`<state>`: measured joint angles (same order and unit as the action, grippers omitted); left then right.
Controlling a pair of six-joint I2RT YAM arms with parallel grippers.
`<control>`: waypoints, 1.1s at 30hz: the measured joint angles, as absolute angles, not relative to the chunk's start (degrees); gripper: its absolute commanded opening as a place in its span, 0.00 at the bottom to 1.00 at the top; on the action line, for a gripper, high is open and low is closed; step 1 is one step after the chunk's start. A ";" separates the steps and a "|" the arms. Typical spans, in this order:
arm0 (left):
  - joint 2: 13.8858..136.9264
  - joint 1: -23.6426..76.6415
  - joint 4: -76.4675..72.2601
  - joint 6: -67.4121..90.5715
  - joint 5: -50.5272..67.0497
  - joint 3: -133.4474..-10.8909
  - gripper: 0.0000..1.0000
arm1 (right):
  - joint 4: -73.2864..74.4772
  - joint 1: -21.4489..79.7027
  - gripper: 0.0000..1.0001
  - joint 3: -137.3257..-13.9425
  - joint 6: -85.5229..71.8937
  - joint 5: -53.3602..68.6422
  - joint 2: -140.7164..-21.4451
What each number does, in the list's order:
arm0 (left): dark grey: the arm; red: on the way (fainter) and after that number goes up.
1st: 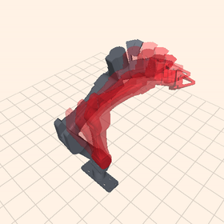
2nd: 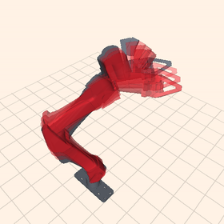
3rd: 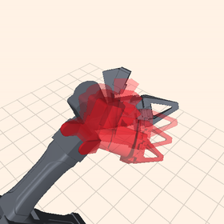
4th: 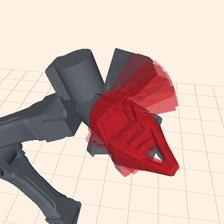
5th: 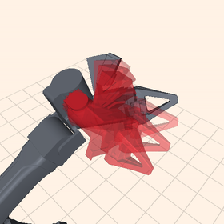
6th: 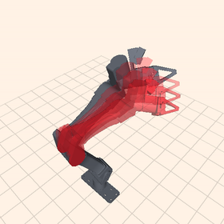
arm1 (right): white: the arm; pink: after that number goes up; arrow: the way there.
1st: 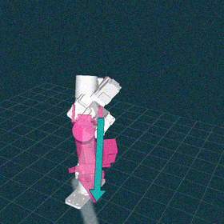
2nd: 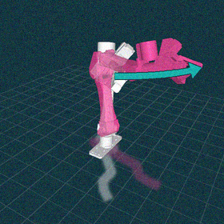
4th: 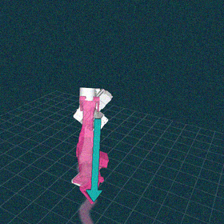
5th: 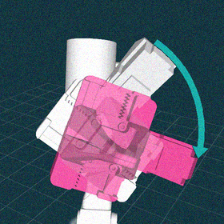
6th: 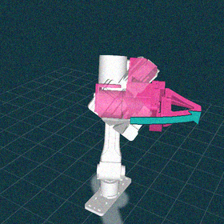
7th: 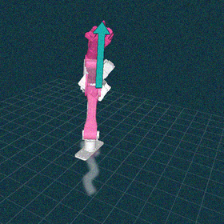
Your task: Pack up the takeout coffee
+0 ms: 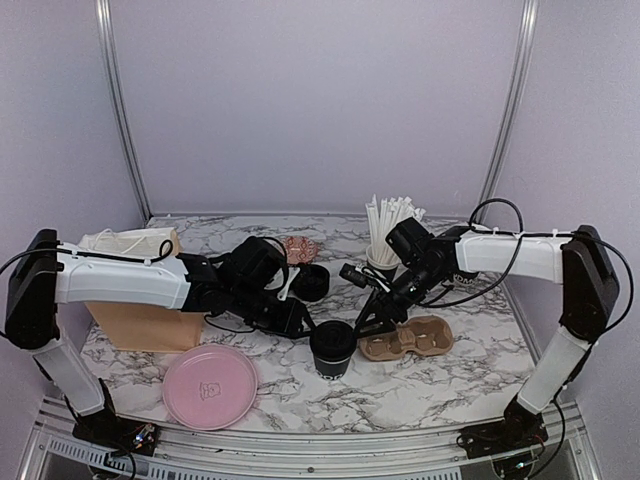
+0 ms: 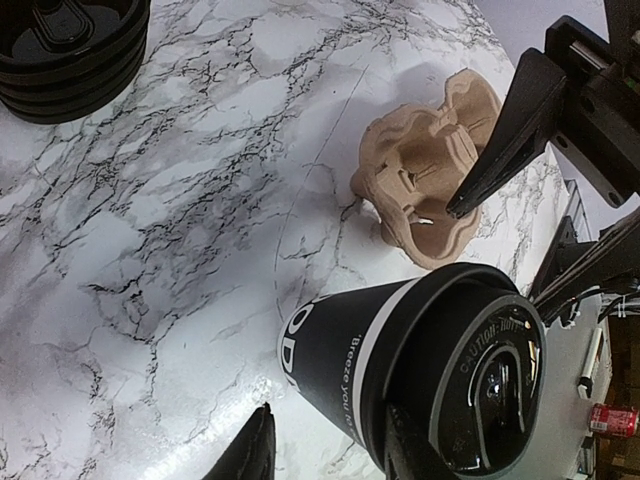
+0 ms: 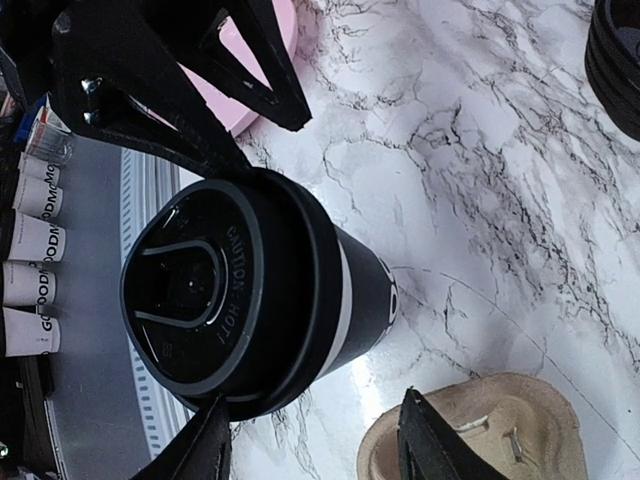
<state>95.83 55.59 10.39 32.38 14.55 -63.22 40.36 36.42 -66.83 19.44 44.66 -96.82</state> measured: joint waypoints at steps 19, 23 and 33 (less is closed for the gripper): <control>95.57 55.53 9.65 31.46 12.47 -62.96 0.41 | 42.94 39.00 0.56 -69.17 19.00 39.03 -97.10; 95.42 55.90 10.37 30.41 11.22 -63.44 0.47 | 43.38 39.00 0.59 -69.41 19.90 38.37 -96.62; 95.02 56.42 10.81 28.05 8.45 -67.68 0.52 | 43.81 38.83 0.62 -69.41 21.32 38.61 -94.85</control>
<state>95.02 56.42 10.81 28.05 8.45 -67.68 43.81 38.83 -69.41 21.32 38.61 -94.85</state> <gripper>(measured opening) 0.517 0.622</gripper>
